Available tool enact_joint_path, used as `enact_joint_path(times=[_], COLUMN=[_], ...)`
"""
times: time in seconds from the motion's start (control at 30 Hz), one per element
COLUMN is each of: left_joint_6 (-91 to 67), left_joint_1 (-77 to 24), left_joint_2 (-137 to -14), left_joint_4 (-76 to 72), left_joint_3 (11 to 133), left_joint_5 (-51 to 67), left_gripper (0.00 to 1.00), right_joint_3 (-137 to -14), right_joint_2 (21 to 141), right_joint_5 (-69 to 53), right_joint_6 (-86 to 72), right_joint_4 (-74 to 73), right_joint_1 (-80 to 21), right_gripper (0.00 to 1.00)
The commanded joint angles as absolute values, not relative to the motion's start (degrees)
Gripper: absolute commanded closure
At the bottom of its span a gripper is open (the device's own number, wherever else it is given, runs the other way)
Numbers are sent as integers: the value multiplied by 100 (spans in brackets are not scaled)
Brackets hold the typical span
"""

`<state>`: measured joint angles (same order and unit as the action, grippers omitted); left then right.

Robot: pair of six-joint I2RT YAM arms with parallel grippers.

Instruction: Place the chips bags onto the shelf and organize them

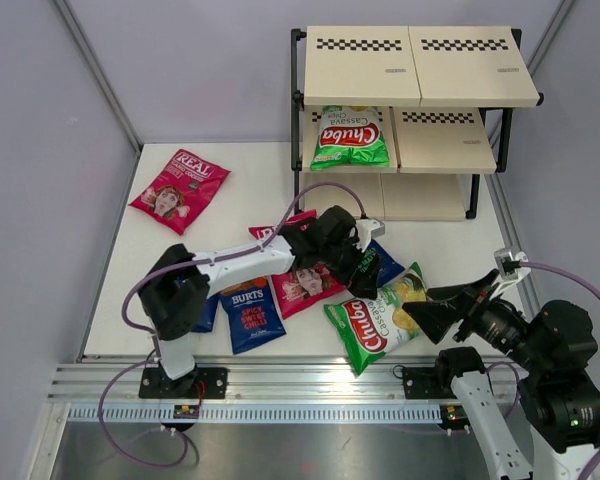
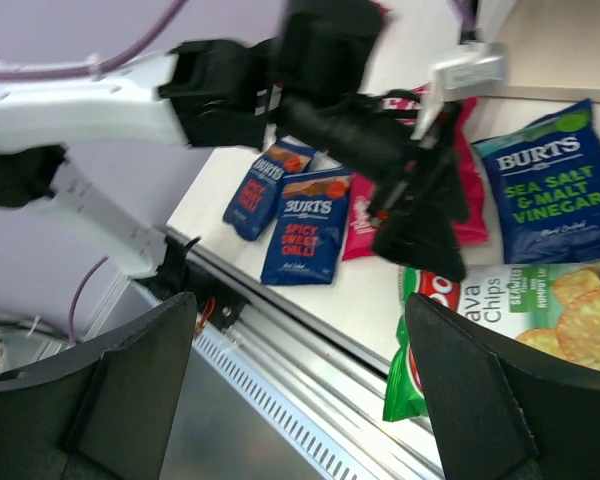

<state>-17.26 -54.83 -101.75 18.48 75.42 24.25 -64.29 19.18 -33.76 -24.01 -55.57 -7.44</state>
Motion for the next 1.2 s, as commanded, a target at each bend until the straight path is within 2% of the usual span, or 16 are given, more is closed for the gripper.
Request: enact_joint_path(times=[0.0, 0.47, 0.6, 0.63, 0.7, 0.83, 0.9, 0.97, 1.17], left_joint_6=[-1275, -1687, -2195, -2293, -2486, -3110, -3399, -3594, -4341], left_joint_1=[-5502, -5844, -5854, -5854, -5854, -5853, -5853, -5854, -5854], left_joint_2=[-10642, -11654, -11505, -11409, -11277, -10803, -10521, -10250, -9537], left_joint_4=[2197, 1408, 757, 651, 204, -587, -1018, -1456, -2451], left_joint_3=[8076, 7894, 7445, 7366, 7034, 6444, 6119, 5934, 5020], left_joint_5=[2830, 3577, 3727, 3718, 3683, 3403, 3262, 3217, 2805], left_gripper=[1, 2, 14, 21, 28, 49, 54, 63, 72], right_joint_3=[-6636, -6601, -6574, -6574, -6566, -6539, -6513, -6504, -6390], right_joint_2=[1811, 1512, 1477, 1468, 1468, 1424, 1398, 1380, 1397], right_joint_5=[-4218, -4588, -4606, -4597, -4588, -4562, -4526, -4483, -4238], right_joint_6=[-2136, -2109, -2092, -2100, -2092, -2100, -2109, -2136, -2259], right_joint_4=[-5563, -5616, -5608, -5607, -5607, -5616, -5634, -5616, -5528], right_joint_1=[-729, -721, -721, -721, -721, -721, -721, -721, -721], right_gripper=[7, 5, 6, 6, 6, 6, 6, 6, 6])
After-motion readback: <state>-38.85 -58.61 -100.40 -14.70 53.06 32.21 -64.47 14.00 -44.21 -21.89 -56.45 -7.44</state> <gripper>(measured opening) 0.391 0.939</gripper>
